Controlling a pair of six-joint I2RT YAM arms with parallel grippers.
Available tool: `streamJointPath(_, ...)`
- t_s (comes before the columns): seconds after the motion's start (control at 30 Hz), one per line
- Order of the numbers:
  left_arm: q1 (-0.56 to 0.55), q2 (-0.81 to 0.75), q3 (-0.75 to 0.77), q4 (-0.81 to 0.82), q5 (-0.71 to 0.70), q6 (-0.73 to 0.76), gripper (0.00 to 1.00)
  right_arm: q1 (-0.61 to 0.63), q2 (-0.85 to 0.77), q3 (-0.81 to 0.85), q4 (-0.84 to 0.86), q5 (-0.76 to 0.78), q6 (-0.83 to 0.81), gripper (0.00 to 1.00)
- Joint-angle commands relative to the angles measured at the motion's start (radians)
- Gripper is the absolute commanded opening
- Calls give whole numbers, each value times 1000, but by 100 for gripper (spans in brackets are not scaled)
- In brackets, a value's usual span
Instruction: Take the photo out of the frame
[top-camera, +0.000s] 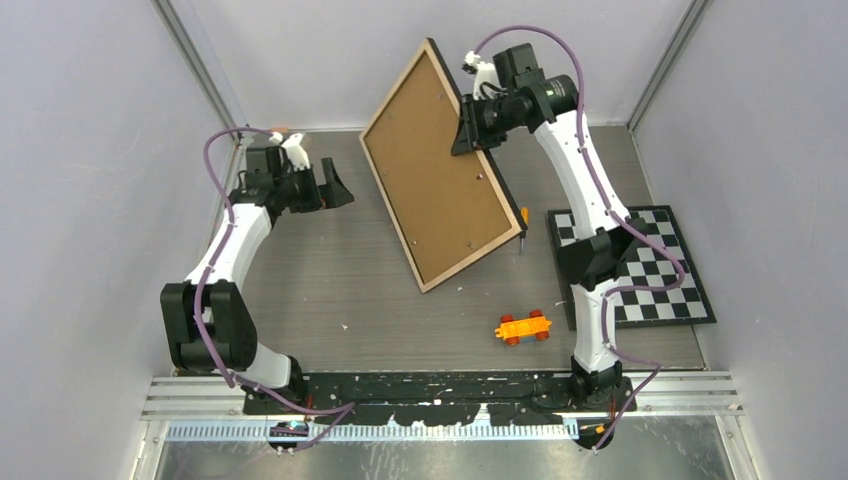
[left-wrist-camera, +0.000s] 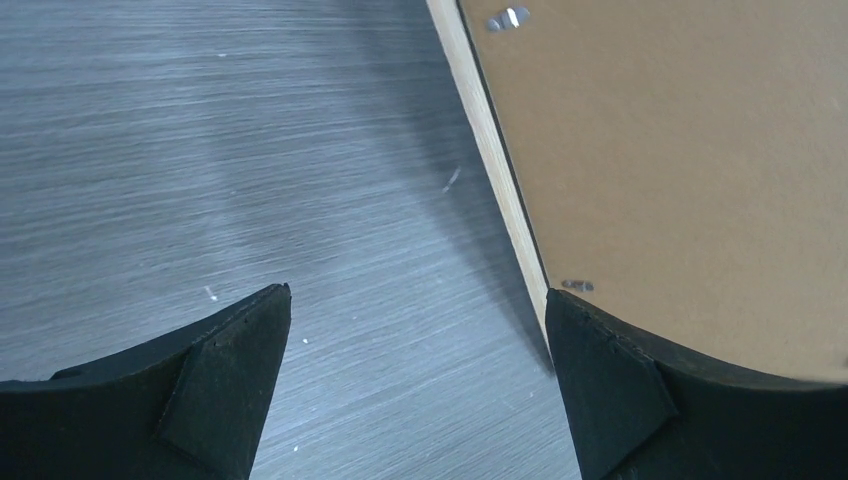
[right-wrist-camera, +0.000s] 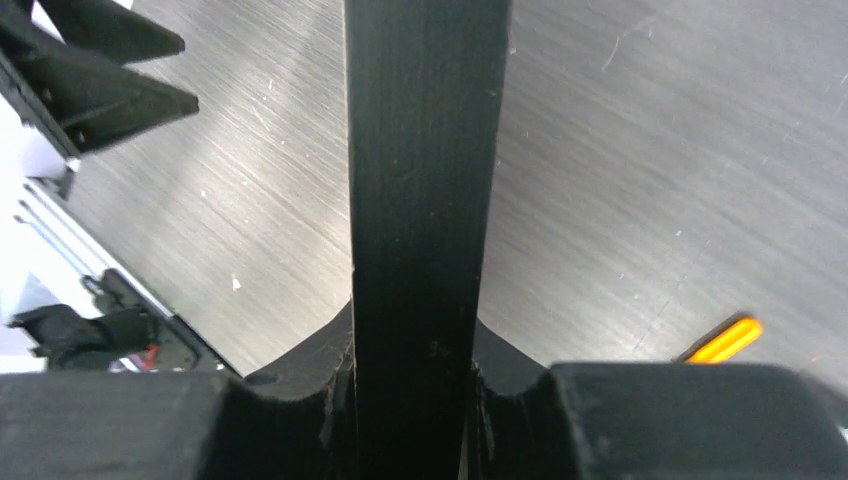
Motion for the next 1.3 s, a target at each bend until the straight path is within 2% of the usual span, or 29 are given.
streamJointPath(0.0,73,9,2,70,29,-105,100,107,-51,47,171,262,-291,1)
streamJointPath(0.2,182,26,8,69,49,-172,100,248,-63,56,340,545,-524,0)
streamJointPath(0.3,245,39,19,76,69,-207,100,292,-64,56,428,629,-610,0)
streamJointPath(0.53,323,43,35,88,85,-198,100,317,-44,45,627,739,-819,1)
streamJointPath(0.7,347,53,40,94,93,-191,100,319,-42,-3,713,695,-889,1)
streamJointPath(0.93,374,71,49,90,106,-185,100,332,-98,-285,831,589,-986,1)
streamJointPath(1.07,383,63,50,80,108,-165,100,349,-167,-519,940,525,-1036,0)
streamJointPath(1.13,384,59,50,81,102,-154,100,364,-209,-676,1036,495,-1068,1)
streamJointPath(1.27,394,64,54,81,92,-151,100,398,-263,-989,1331,450,-1138,0)
